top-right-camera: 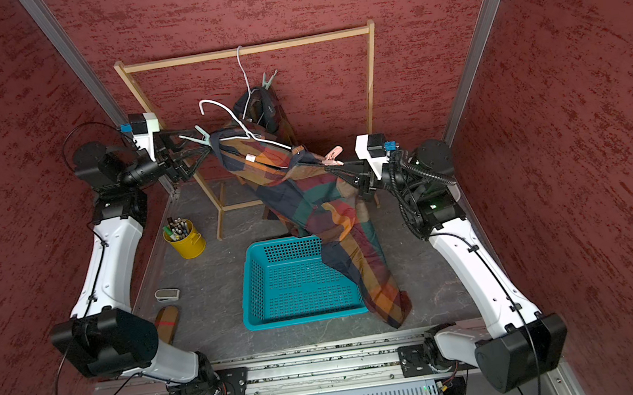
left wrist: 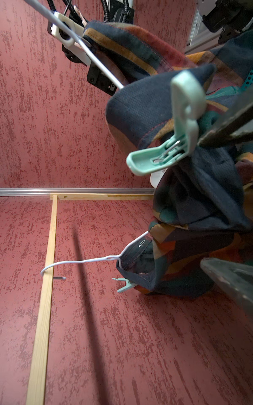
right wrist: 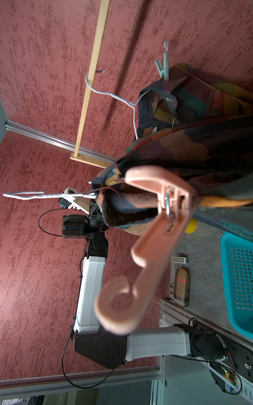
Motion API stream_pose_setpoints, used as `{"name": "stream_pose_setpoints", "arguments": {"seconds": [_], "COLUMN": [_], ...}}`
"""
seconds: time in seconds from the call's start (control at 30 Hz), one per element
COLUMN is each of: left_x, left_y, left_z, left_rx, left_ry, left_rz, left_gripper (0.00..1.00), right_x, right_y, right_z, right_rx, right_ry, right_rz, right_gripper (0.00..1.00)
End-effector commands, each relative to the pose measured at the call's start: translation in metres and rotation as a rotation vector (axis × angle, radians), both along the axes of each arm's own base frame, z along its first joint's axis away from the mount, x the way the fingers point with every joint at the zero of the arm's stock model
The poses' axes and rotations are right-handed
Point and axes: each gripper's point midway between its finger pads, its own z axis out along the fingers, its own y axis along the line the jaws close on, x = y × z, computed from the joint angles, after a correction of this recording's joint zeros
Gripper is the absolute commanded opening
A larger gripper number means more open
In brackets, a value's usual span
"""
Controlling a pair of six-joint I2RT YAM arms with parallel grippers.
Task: Remove the clothespins securing long-sleeve shirts to the hanger
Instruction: Pick up the hanger from the clothesline.
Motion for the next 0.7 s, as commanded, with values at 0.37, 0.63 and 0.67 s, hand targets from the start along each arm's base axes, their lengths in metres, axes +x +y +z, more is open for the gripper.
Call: {"name": "stream_pose_setpoints", "arguments": {"seconds": [0.37,0.63,0.67], "left_x": [-0.014,-0.017,-0.018], "left_y": [-0.021,-0.025,-0.026], "left_z": [-0.007,-0.008,-0.007], "left_rx": [0.041,0.045,0.046], "left_ry": [0.006,0.009,0.006], "left_rz": [-0.135,-0.159,-0.163], "left_gripper": [0.59,0.41,0.39], "right_x": [-0.021,-0.015,-0.014], "right_y": [0.0,0.001,0.0], "right_z": [0.017,0.017,0.018], "right_rx": [0.006,0.02,0.023], "right_ry": [-0.066,-0.055,-0.056], "right_rz": [0.079,0.065,0.059], "right_gripper": [0.0,0.0,0.0]}}
